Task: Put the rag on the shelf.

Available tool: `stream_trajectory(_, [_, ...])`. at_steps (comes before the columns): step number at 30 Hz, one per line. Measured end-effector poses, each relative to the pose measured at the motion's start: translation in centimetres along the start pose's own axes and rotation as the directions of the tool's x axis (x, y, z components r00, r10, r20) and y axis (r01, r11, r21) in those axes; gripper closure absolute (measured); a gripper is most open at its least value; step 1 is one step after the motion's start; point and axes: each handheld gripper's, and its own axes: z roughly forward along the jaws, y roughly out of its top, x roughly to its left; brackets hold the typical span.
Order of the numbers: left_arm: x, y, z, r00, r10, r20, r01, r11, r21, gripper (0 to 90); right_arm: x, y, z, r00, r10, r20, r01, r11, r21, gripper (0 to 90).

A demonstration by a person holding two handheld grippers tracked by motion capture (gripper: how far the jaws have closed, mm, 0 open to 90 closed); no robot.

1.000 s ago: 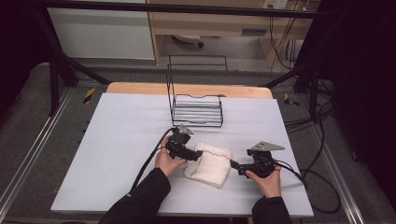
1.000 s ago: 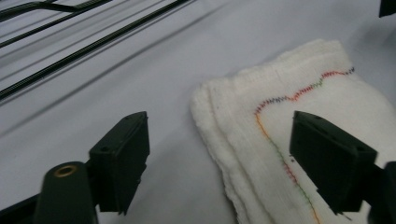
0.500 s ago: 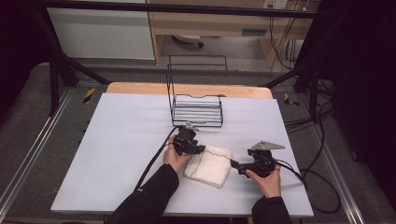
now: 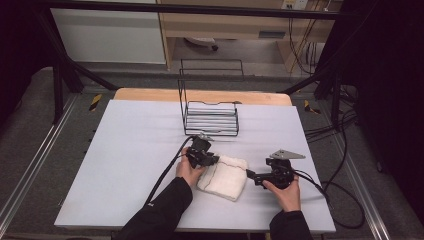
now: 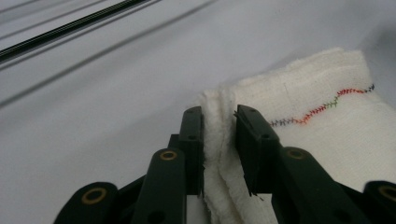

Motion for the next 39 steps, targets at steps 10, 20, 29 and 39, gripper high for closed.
stream_trajectory(10, [-0.8,-0.1,0.1,0.9984,0.039,-0.039,-0.039,0.9992,-0.001,76.9,0.5,0.5,1.5,0.9992,-0.034,0.023,0.033,0.999,0.026,7.2])
stream_trajectory(20, [-0.5,-0.3,0.2,0.9982,0.057,-0.02,-0.057,0.9982,-0.018,76.5,0.5,0.6,3.0,0.9981,-0.012,0.061,0.008,0.998,0.062,40.2])
stream_trajectory(29, [-0.4,-0.4,0.2,0.9976,0.068,-0.016,-0.068,0.9974,-0.025,76.4,0.7,0.4,3.4,0.999,0.039,0.02,-0.041,0.996,0.084,60.4])
stream_trajectory(39, [-0.3,-0.7,0.1,0.9962,0.087,-0.009,-0.087,0.9952,-0.043,76.6,0.9,0.4,3.4,0.9955,0.094,-0.014,-0.092,0.992,0.09,77.8])
